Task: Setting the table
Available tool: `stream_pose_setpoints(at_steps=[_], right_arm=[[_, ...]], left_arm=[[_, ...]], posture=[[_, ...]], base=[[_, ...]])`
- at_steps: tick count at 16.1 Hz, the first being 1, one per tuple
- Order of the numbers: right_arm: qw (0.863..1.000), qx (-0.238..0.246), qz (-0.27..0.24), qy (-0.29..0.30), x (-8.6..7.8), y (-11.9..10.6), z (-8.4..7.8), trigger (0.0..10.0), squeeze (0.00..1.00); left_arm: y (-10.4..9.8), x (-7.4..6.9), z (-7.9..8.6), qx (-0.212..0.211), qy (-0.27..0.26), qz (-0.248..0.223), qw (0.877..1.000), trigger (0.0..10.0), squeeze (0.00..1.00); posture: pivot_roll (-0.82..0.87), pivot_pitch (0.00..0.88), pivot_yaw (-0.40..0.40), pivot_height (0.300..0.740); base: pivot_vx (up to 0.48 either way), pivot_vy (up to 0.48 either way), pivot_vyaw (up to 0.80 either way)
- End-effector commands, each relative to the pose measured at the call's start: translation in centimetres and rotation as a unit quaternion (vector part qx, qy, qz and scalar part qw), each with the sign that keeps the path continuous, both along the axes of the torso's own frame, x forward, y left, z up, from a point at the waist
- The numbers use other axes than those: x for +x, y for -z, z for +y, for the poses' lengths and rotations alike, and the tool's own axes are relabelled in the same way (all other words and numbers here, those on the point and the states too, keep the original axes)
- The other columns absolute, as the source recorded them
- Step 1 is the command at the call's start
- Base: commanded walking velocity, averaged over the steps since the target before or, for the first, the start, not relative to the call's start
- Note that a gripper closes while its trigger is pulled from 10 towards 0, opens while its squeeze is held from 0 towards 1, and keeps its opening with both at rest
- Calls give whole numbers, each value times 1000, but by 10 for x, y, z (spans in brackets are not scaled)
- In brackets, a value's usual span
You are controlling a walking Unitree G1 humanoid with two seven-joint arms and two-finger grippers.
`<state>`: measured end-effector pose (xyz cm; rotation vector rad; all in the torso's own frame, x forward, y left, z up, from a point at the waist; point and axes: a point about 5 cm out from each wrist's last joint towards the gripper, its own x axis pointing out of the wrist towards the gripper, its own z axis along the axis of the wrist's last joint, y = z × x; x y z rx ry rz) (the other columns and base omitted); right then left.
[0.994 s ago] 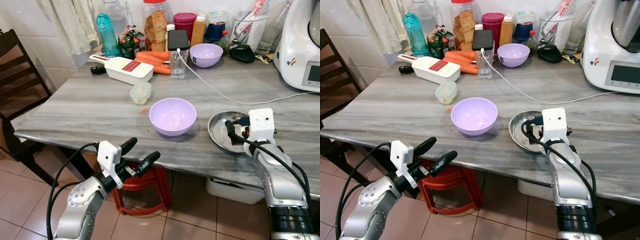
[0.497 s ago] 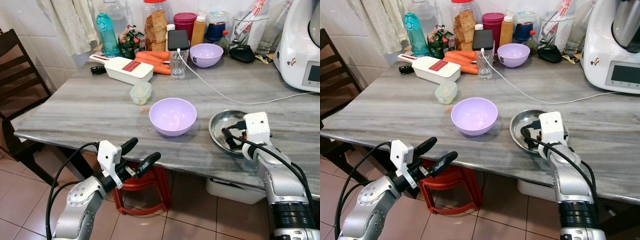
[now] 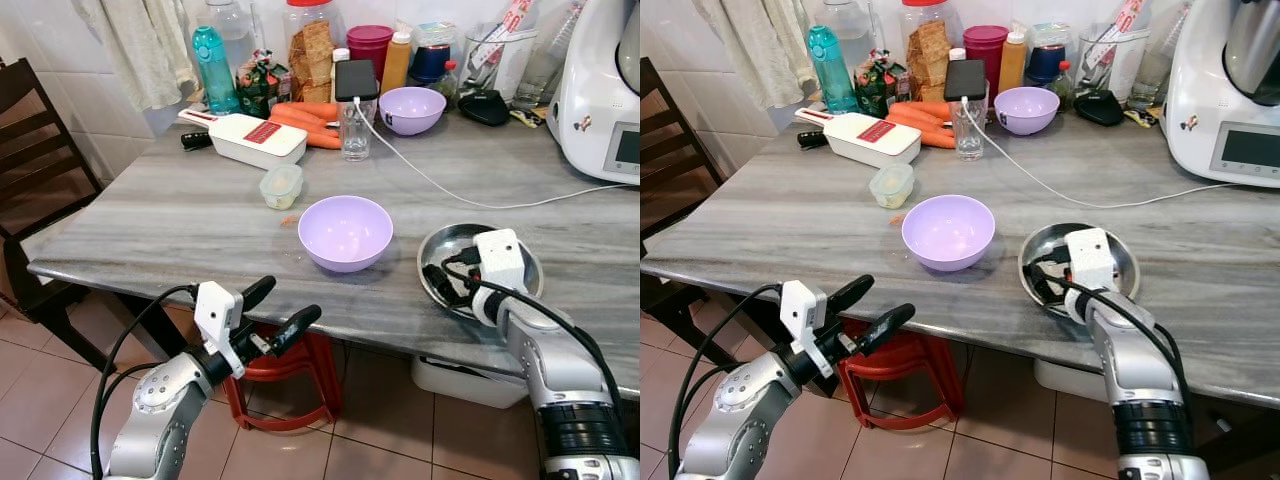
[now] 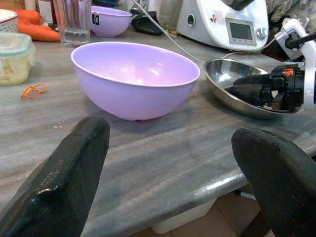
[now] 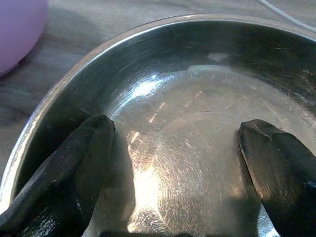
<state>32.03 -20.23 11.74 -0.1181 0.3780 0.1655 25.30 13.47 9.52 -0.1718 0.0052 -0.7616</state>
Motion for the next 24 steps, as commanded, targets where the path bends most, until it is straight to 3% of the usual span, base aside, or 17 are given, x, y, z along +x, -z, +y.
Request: stream_pose_setpoints(at_steps=[1, 9, 17, 24], right_arm=[[1000, 10, 7, -17, 0, 0, 9, 10000, 0], [999, 32, 4, -37, 6, -3, 26, 10000, 0], [998, 49, -10, -38, 23, -4, 45, 10000, 0], [997, 61, -24, -32, 23, -7, 47, 10000, 0]], left_arm=[[-2, 0, 3, 9, 2, -4, 1000, 10000, 0], [-1, -1, 2, 10, 1, -2, 1000, 10000, 0], [-1, -1, 2, 10, 0, -1, 1000, 10000, 0], [0, -2, 2, 10, -1, 0, 1000, 10000, 0]], posture=[[-105, 48, 77, 740], [-103, 52, 77, 740], [-94, 54, 77, 740], [-87, 59, 78, 740]], base=[[0, 0, 0], [0, 0, 0], [0, 0, 0], [0, 0, 0]])
